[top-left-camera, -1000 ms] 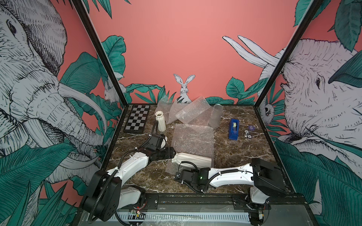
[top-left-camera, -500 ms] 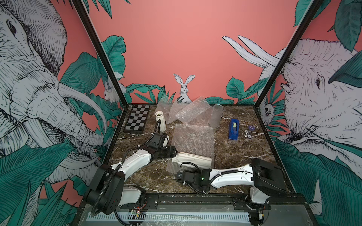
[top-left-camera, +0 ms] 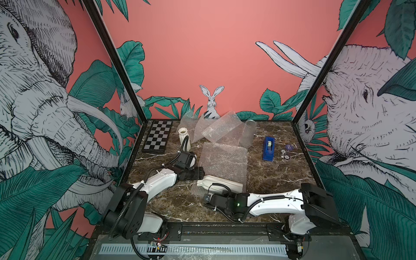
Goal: Wrap vases in bubble wrap
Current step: Place the vase in bubble wrap, then wrap the vase in bubble wrap.
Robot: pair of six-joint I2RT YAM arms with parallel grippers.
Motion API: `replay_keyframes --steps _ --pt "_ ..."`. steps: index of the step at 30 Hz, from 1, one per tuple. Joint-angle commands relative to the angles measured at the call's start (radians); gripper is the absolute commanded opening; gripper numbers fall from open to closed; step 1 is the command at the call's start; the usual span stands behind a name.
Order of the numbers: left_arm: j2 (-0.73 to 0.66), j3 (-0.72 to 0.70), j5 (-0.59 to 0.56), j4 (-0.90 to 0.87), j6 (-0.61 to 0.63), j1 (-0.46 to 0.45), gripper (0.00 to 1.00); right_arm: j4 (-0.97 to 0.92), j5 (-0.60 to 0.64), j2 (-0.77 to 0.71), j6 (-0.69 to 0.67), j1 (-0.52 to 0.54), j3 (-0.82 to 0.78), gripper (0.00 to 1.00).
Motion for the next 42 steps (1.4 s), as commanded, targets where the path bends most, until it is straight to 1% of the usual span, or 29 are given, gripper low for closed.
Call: replay_keyframes --steps 1,11,21,26,30,32,36,39,42 --pt "0.007 0.025 -0.030 -0.035 0.023 -0.013 0.80 0.003 0.059 -0.034 0.004 -0.001 0.010 0.00" --pt "0.019 0.026 -0.054 -0.034 0.026 -0.038 0.80 0.025 0.088 -0.073 0.021 -0.039 -0.001 0.00" --pt "0.031 0.037 -0.062 -0.032 0.030 -0.045 0.80 0.050 0.129 -0.056 0.013 -0.066 -0.005 0.00" --pt "0.037 0.038 -0.065 -0.032 0.036 -0.045 0.80 0.057 0.168 -0.057 0.008 -0.072 -0.003 0.00" --pt "0.037 0.039 -0.067 -0.031 0.034 -0.046 0.80 0.066 0.173 -0.049 0.003 -0.080 -0.005 0.00" --pt "0.039 0.040 -0.068 -0.031 0.034 -0.047 0.80 0.068 0.182 -0.039 0.000 -0.083 -0.002 0.03" --pt "0.039 0.043 -0.070 -0.031 0.034 -0.047 0.80 0.076 0.209 -0.026 -0.007 -0.086 -0.002 0.13" --pt "0.040 0.046 -0.073 -0.034 0.036 -0.046 0.80 0.084 0.227 -0.024 -0.014 -0.088 -0.002 0.16" --pt "0.038 0.049 -0.075 -0.037 0.038 -0.047 0.80 0.095 0.245 -0.026 -0.023 -0.090 -0.008 0.24"
